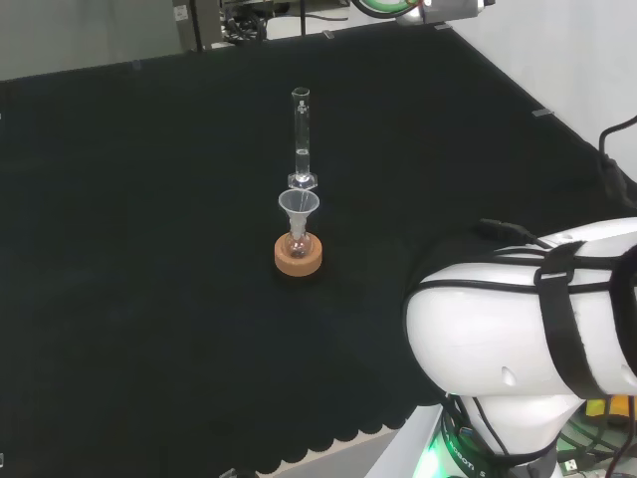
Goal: Pick up the graduated cylinder.
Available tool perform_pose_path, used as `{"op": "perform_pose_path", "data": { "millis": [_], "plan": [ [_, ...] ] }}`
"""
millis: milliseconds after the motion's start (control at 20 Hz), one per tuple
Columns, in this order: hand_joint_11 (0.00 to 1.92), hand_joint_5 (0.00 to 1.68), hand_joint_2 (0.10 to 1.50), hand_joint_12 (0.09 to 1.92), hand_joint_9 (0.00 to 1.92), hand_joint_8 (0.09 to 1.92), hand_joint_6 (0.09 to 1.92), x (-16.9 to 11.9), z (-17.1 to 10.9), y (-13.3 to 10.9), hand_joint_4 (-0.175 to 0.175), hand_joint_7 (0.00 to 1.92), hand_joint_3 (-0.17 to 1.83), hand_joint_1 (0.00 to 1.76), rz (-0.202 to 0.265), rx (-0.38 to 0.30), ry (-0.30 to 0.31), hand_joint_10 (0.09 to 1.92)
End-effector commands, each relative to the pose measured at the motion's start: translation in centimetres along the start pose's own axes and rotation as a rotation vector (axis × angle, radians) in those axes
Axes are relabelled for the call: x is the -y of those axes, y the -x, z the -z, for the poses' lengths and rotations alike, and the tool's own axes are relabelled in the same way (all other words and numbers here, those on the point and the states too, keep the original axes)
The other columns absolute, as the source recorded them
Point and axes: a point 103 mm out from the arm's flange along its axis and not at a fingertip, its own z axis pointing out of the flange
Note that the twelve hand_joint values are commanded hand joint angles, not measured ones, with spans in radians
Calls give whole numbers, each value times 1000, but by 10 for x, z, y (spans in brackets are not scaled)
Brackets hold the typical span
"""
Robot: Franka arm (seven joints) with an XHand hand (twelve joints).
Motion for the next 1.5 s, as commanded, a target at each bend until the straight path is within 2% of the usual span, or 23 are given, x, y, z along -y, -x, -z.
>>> {"op": "perform_pose_path", "data": {
  "millis": [50,200,550,950,1150,1500],
  "plan": [
    [61,274,1311,1378,452,579,87,0,0,0,-25,2,-28,263,-1,7,7,87],
    [59,271,1376,1372,447,562,87,-1,-2,0,-20,3,2,152,-3,4,7,87],
    [60,276,1384,1371,447,551,87,-9,-10,4,-20,10,6,140,-28,8,-15,87],
    [60,279,1382,1370,451,544,87,-34,-47,35,-20,16,5,144,-81,-15,-33,87],
    [63,280,1369,1372,461,543,87,-62,-71,54,-22,28,-1,172,-88,-34,-37,87],
    [71,291,1330,1375,481,545,87,-133,-115,70,-28,51,-20,256,-55,-73,-32,87]
  ]
}}
